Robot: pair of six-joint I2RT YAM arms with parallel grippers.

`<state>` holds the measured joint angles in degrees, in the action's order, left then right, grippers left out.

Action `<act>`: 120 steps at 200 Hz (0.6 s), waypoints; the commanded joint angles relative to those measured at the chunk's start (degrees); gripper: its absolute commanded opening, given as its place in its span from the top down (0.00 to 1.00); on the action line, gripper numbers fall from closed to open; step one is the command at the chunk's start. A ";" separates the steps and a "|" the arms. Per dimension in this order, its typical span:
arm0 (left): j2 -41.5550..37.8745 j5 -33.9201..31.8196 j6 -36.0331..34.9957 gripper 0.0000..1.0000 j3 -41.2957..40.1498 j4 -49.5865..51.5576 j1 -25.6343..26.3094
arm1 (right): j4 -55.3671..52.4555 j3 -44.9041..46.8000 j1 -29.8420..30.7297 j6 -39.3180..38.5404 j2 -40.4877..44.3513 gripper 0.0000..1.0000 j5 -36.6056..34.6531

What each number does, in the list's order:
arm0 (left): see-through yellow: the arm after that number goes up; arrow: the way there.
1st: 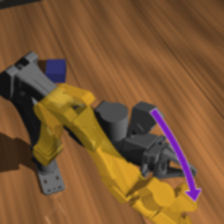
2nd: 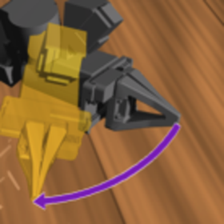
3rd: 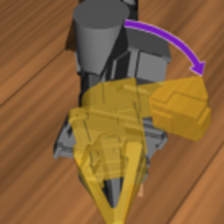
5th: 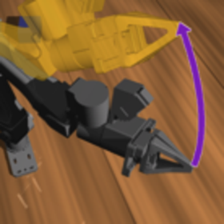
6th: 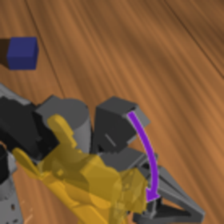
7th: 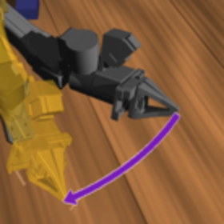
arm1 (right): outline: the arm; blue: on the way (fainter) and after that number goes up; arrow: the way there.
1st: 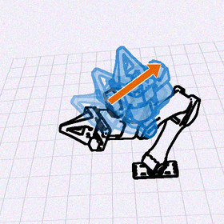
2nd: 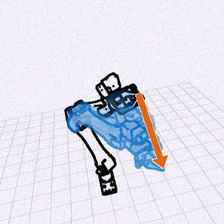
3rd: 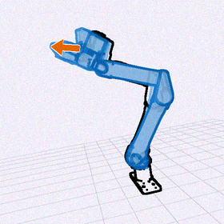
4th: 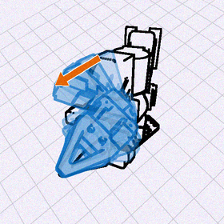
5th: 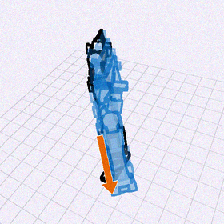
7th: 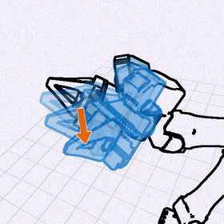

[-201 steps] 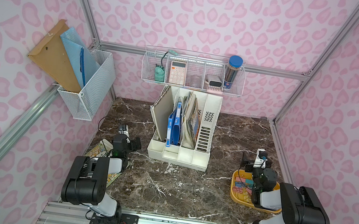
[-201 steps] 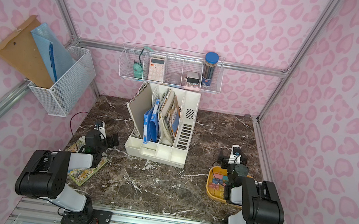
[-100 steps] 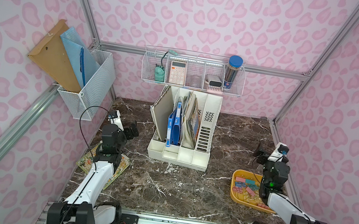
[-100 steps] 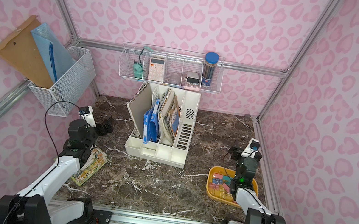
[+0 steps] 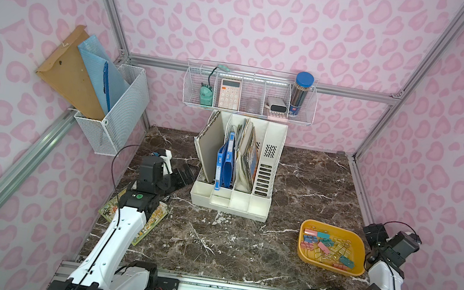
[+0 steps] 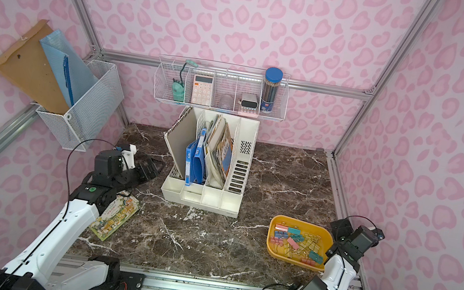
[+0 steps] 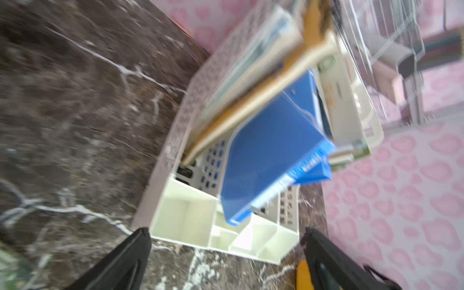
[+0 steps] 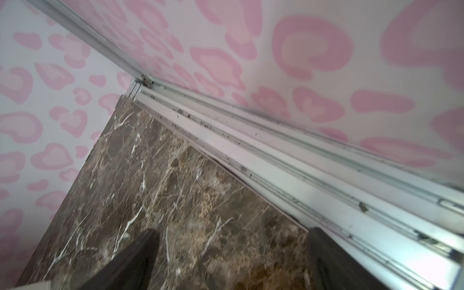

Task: Take out the binder clips from the storage box
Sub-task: Move the storage box to the center of the board.

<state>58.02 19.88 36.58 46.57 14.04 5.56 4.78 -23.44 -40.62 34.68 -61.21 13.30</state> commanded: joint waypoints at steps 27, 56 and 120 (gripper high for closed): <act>1.98 -4.19 -2.17 0.01 -0.57 4.78 15.50 | -4.59 -2.43 6.76 -4.57 -4.35 0.05 10.29; 6.90 -7.18 -1.01 0.01 -0.40 1.82 23.88 | -5.44 -1.86 13.65 -4.54 -3.30 0.05 8.58; 19.66 -6.89 4.21 0.00 2.80 -4.20 35.56 | -4.95 1.16 30.03 -2.55 2.79 0.06 10.44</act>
<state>75.11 12.71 37.58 48.62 13.85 38.85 0.60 -22.24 -14.83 31.51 -59.27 21.67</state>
